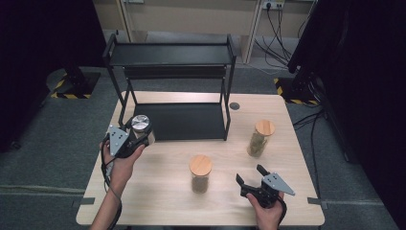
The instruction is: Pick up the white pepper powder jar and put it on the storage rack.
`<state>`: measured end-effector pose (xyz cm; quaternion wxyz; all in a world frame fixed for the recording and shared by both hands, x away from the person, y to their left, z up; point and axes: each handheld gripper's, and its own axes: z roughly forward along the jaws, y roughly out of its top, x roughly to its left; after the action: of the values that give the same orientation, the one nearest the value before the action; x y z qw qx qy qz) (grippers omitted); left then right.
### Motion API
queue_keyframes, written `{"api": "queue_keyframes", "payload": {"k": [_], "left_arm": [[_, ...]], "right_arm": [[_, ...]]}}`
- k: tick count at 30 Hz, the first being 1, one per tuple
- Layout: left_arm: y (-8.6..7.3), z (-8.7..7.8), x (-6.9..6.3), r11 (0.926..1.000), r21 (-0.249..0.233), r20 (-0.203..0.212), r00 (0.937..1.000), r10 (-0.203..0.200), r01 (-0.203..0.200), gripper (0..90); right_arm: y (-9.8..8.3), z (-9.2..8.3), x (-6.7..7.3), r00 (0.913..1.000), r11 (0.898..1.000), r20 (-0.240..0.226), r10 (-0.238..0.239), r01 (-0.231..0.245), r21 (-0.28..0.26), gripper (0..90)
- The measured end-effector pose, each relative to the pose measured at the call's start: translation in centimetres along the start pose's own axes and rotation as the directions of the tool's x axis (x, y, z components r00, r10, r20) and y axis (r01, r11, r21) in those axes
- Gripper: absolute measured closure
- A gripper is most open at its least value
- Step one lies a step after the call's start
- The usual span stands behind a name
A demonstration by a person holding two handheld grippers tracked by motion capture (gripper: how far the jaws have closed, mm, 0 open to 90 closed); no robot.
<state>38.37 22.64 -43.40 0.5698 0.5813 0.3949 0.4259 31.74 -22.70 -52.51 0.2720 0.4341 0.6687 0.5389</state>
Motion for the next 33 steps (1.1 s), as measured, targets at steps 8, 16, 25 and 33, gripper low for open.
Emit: {"api": "queue_keyframes", "payload": {"k": [8,16,25,33], "left_arm": [[0.3,0.7,0.2,1.0,0.001,-0.008,1.0,0.0,0.0,35.1],[0.6,1.6,0.4,1.0,0.005,-0.019,0.9998,0.001,-0.001,35.1],[0.8,2.5,0.9,0.9999,0.011,-0.034,0.9994,-0.008,0.008,35.1],[0.8,3.7,1.4,0.9998,0.019,-0.048,0.9988,-0.009,0.01,35.1]], "right_arm": [[0.0,0.0,0.0,1.0,1.0,-0.001,0.001,-0.001,0.0,6.7],[0.0,0.0,0.0,1.0,1.0,-0.001,0.002,-0.002,-0.001,6.7],[0.0,0.0,0.1,1.0,1.0,-0.002,-0.001,0.001,0.0,6.7],[0.0,0.0,0.0,1.0,1.0,-0.004,0.0,0.0,-0.003,6.7]]}}
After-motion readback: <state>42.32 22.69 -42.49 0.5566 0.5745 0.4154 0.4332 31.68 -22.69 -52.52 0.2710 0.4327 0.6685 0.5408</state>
